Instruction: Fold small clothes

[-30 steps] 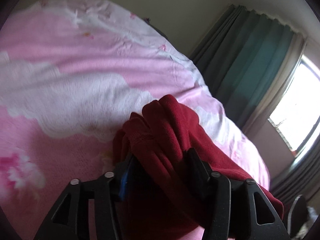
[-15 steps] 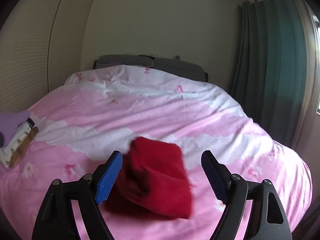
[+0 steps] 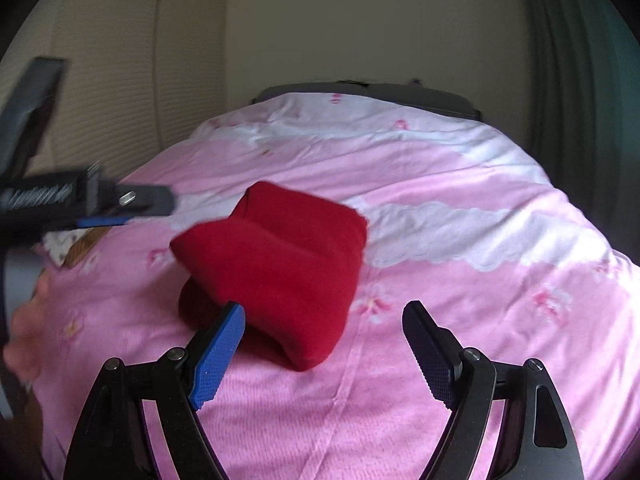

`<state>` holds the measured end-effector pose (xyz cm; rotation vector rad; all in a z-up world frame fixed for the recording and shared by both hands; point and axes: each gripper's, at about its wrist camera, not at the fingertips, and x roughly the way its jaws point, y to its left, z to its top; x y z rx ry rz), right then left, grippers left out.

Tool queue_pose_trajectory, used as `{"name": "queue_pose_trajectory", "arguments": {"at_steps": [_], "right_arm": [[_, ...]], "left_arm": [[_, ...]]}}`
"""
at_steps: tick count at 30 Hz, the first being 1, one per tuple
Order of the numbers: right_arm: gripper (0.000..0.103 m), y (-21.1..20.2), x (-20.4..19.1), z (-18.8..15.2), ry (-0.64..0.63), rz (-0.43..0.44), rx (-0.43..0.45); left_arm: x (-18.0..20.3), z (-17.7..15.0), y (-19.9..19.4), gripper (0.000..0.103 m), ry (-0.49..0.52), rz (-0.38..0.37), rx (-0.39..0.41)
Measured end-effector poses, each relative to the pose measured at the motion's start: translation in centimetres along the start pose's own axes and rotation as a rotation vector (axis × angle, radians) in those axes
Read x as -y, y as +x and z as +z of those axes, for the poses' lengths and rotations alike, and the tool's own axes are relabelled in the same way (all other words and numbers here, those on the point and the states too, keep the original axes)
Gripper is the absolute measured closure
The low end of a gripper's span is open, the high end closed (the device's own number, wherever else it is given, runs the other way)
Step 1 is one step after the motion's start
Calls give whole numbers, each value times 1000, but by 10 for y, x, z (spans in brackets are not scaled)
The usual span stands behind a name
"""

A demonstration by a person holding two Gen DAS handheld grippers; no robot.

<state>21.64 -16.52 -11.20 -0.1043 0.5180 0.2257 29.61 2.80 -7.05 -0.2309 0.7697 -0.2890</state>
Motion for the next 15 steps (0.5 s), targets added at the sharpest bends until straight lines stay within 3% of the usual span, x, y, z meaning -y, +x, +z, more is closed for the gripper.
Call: {"name": "queue_pose_trajectory", "arguments": {"at_steps": [6, 12, 14, 15], "right_arm": [[21, 23, -6, -12, -83, 7, 43], [21, 37, 9, -12, -23, 36, 56], [21, 39, 9, -12, -30, 44, 61], [21, 41, 7, -12, -48, 49, 64]], "left_arm": [[-5, 16, 39, 9, -32, -80, -89], [-12, 27, 86, 9, -113, -162, -192], [-15, 29, 101, 10, -141, -170, -220], [-17, 30, 108, 16, -162, -180, -235]]}}
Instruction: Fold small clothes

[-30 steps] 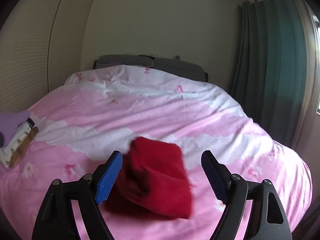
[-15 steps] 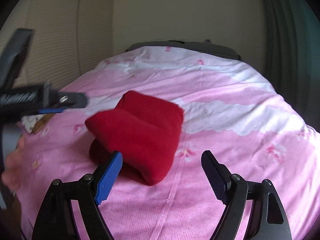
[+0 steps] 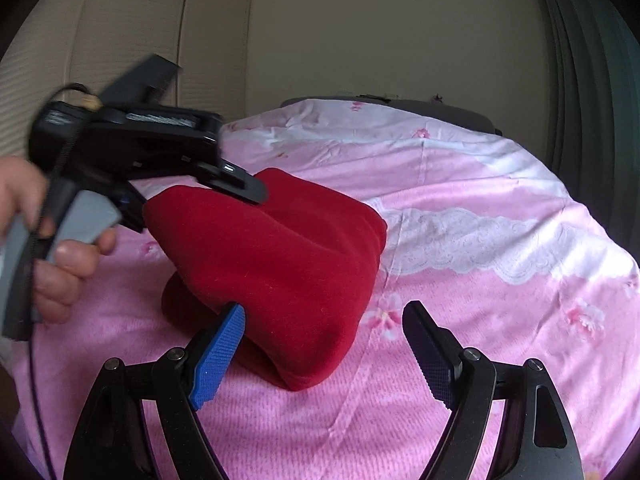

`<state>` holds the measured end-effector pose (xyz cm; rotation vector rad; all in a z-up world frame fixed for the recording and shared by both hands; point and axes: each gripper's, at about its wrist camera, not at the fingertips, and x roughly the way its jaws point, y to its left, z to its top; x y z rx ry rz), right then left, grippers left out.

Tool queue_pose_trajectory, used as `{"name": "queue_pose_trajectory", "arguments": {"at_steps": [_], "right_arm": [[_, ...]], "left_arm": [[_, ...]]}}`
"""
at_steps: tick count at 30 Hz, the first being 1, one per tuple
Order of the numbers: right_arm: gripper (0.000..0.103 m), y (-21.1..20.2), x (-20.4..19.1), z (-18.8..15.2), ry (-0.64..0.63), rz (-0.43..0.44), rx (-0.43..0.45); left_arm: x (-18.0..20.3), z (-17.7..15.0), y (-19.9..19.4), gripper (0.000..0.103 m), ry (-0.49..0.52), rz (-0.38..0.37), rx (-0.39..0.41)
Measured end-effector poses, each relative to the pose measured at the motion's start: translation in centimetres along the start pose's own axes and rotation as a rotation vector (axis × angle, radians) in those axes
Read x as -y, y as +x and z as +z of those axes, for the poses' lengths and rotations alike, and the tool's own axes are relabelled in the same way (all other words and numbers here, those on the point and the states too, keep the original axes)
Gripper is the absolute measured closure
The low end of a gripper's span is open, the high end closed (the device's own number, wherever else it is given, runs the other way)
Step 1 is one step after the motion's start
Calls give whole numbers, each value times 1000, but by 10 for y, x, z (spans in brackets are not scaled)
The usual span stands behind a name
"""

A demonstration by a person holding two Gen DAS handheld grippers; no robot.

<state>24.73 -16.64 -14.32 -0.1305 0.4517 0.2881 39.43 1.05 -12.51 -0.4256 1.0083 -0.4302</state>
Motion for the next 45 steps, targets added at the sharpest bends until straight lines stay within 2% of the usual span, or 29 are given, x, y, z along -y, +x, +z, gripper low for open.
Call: {"name": "queue_pose_trajectory", "arguments": {"at_steps": [1, 4, 5, 7, 8, 9, 10, 13, 19, 22, 27, 30, 34, 39, 42, 45], "right_arm": [[21, 1, -2, 0, -14, 3, 3], [24, 2, -10, 1, -53, 31, 17], [26, 3, -13, 2, -68, 52, 25], [43, 5, -22, 3, -93, 91, 28], [47, 10, -28, 5, -112, 120, 18], [57, 15, -33, 6, -126, 131, 6], [60, 20, -37, 8, -135, 133, -1], [60, 35, -45, 15, -145, 179, -35], [59, 68, -58, 10, -143, 279, -182], [59, 77, -65, -1, -173, 281, -235], [59, 77, -64, -4, -183, 279, -256], [58, 62, -60, 5, -160, 285, -224], [46, 34, -44, 18, -66, 289, -168], [43, 3, -3, 28, 89, 295, -80], [37, 3, 20, 32, 148, 284, -62], [37, 21, 29, 40, 161, 283, -76]], "left_arm": [[-2, 3, 4, 31, -15, -20, -11], [-6, 11, 8, 60, -14, -39, -42], [-4, 15, 4, 63, 11, -50, -45], [-1, 22, -3, 67, 51, -50, -39], [3, 27, -9, 67, 77, -44, -33], [5, 31, -11, 68, 94, -38, -30], [6, 35, -13, 68, 114, -31, -28], [3, 44, -15, 68, 154, -1, -24], [-48, 32, 6, 68, 123, 31, -30], [-62, 17, 9, 67, 116, 20, -3], [-69, 1, 4, 62, 110, -18, 71], [-59, 1, -11, 55, 117, -10, 107], [-33, 0, -46, 48, 176, 14, 178], [18, -23, -89, 47, 307, 113, 292], [51, -45, -96, 45, 397, 154, 336], [67, -64, -86, 45, 451, 220, 356]]}}
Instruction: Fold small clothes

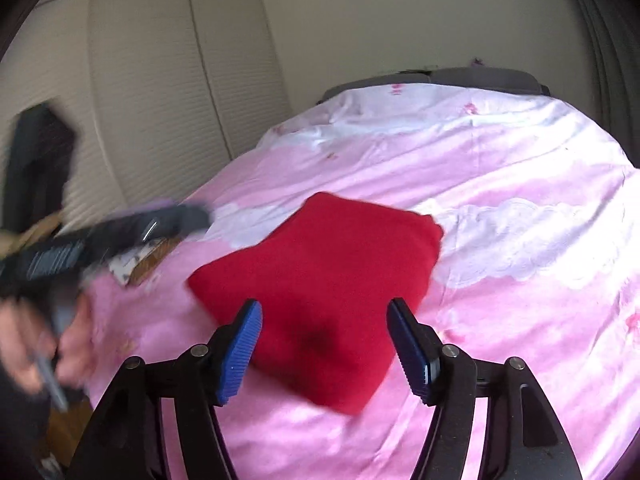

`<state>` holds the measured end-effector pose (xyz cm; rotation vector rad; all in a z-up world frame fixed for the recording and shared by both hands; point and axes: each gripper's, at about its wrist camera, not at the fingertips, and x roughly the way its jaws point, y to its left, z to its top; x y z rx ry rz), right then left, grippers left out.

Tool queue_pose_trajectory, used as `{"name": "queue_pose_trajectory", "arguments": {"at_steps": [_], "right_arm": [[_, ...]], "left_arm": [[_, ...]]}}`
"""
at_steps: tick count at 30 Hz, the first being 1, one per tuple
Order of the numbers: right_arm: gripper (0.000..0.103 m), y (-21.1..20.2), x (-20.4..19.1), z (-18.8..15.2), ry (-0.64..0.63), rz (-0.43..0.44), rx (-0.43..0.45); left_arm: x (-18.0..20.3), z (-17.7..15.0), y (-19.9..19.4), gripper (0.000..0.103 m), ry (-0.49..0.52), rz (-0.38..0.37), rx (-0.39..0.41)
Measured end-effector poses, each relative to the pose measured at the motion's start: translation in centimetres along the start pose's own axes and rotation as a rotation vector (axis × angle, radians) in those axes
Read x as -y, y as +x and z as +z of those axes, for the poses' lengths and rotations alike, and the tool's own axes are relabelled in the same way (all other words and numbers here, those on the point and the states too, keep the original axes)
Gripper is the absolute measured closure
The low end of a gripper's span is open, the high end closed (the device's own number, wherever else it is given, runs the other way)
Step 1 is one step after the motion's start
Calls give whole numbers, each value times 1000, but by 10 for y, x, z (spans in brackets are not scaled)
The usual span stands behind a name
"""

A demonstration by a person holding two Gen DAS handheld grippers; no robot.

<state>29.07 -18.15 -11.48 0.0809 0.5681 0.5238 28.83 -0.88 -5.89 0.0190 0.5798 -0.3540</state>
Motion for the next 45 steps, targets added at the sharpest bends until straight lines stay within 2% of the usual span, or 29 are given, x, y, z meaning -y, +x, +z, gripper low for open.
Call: {"name": "queue_pose_trajectory", "arguments": {"at_steps": [5, 8, 11, 14, 16, 22, 23, 25, 28, 30, 33, 36, 41, 45], "right_arm": [[37, 30, 11, 11, -57, -31, -71], [37, 51, 3, 5, -140, -101, -138], [37, 62, 7, -1, -140, -102, -168], [28, 76, 16, -10, -107, -109, -205], [21, 83, 19, -16, -93, -112, -212], [12, 67, 20, -8, -78, -117, -137], [12, 63, 21, -5, -78, -123, -126], [12, 59, 26, 1, -59, -127, -118], [11, 52, 42, 11, 20, -78, -105], [7, 53, 54, 16, 74, -52, -111], [7, 64, 62, 21, 107, -34, -144], [7, 77, 72, 21, 136, -15, -175], [7, 96, 87, 18, 208, 72, -222], [7, 115, 96, 16, 253, 159, -265]], "left_arm": [[-2, -25, 27, 45, -47, 66, -48], [-8, -39, 41, 42, -69, 110, -89], [-24, -57, 60, 42, -137, 122, -152], [-35, -78, 76, 40, -200, 118, -200], [-36, -87, 81, 40, -199, 128, -193], [-34, -82, 61, 40, -232, 105, -144], [-34, -79, 53, 37, -253, 107, -126], [-36, -76, 38, 17, -304, 122, -89], [-44, -79, 25, 12, -410, 148, -54], [-48, -83, 30, 11, -440, 174, -75], [-57, -91, 42, 9, -528, 185, -116], [-64, -99, 48, 0, -613, 191, -122], [-77, -119, 67, 0, -756, 123, -154], [-76, -124, 71, 0, -771, 114, -124]]}}
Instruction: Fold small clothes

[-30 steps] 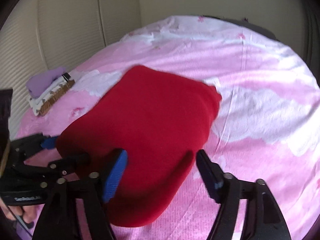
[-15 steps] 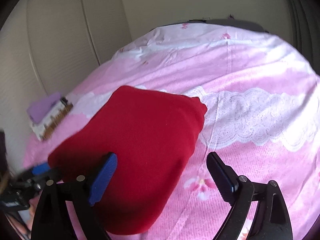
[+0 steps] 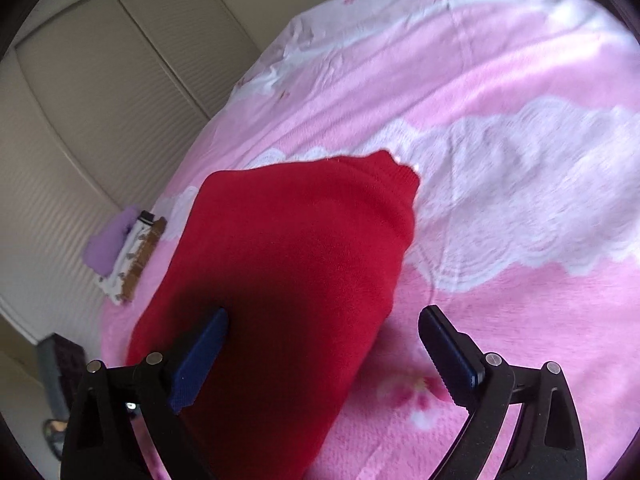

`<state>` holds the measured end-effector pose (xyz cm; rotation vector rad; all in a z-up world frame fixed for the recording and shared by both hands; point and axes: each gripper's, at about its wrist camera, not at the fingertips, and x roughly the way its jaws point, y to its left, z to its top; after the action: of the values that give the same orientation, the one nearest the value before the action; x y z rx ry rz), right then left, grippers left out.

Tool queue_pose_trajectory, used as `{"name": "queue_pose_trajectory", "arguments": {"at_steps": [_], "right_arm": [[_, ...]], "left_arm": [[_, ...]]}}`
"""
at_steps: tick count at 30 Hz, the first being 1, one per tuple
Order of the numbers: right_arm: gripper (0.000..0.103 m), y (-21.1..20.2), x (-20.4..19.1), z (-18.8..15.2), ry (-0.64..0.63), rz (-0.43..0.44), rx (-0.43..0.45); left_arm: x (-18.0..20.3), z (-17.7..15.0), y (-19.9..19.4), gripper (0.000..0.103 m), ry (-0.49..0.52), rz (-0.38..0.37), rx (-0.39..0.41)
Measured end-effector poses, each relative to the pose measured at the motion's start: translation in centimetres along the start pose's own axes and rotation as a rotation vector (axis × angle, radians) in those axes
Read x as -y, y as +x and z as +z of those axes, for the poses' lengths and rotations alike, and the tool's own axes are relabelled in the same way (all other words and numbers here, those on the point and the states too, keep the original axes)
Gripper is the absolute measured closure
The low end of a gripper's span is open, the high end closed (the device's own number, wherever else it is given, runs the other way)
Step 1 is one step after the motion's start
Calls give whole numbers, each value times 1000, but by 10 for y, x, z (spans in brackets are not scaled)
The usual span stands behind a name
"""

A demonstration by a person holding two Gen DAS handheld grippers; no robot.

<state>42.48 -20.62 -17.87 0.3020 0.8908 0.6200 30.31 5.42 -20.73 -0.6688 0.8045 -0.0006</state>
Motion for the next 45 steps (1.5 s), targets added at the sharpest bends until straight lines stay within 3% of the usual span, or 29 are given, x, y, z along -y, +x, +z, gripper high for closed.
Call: {"name": "queue_pose_trajectory", "arguments": {"at_steps": [6, 10, 14, 19, 27, 35, 40, 45], "right_arm": [[4, 28, 17, 8, 68, 135, -65], [2, 47, 22, 12, 112, 194, -95], [2, 60, 8, 17, 96, 187, -120], [27, 45, -1, 19, 114, 209, -74], [36, 12, -25, 17, 132, 226, -6], [37, -9, -97, 27, 79, 238, 29], [37, 4, -171, 38, 28, 276, 43], [37, 42, -263, 53, -30, 339, 52]], "left_arm": [[6, 2, 10, 1, 16, -38, 26], [10, 6, 17, 15, 17, -67, 29], [8, 8, 14, 33, 22, -82, 46], [13, 13, 1, 53, 52, -107, 60], [16, 28, -32, 58, 64, -135, 68], [2, 59, -95, 58, 66, -150, 115], [-31, 91, -146, 58, 56, -132, 177], [-87, 139, -204, 58, 37, -93, 261]]}}
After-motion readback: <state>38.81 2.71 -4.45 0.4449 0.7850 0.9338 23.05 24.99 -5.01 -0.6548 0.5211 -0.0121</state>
